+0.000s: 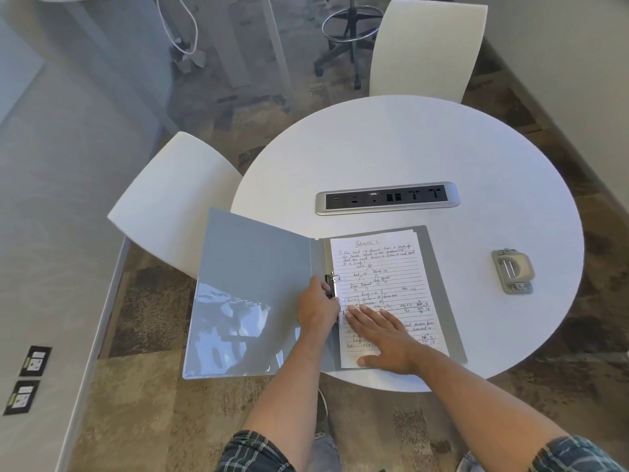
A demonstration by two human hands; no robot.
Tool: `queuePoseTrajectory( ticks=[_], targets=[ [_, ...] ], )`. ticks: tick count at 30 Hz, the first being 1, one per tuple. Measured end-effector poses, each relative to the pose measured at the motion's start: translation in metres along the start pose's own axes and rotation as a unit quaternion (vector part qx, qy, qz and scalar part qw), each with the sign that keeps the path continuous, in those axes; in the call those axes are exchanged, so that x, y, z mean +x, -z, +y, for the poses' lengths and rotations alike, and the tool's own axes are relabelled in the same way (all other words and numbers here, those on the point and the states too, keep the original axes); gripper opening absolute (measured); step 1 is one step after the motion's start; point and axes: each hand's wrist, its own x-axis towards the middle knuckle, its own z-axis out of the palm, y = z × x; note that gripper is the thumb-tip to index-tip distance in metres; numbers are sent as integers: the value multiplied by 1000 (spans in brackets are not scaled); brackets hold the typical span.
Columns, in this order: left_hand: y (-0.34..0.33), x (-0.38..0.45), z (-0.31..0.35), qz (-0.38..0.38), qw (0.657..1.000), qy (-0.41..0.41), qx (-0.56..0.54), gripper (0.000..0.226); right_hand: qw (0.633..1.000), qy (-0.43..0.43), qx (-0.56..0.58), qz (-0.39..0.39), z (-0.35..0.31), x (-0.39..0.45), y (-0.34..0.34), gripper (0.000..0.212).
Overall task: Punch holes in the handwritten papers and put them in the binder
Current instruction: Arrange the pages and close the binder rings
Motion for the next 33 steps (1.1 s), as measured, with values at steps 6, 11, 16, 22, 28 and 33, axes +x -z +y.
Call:
queuePoseTrajectory(
  ticks=[6, 11, 16, 22, 28, 33],
  targets=[
    [-1, 2, -5, -17, 996, 18, -86, 20, 1000, 0, 18, -5, -1, -2, 2, 96],
    [-4, 1, -3, -21, 997, -3, -78, 7, 1000, -2, 25, -3, -1, -2, 3, 97],
    [-6, 2, -7, -49, 994, 7, -102, 10, 999, -2, 33, -1, -1, -2, 2, 98],
    [-3, 2, -13, -80, 971, 48, -221, 13, 999, -7, 45, 13, -3, -4, 4, 102],
    [0, -4, -15, -108, 964, 48, -238, 21, 991, -55, 94, 73, -9, -7, 15, 96],
    [-4, -8, -11, -94, 979, 13, -180, 23, 987, -81, 62, 124, -23, -2, 24, 77]
  ],
)
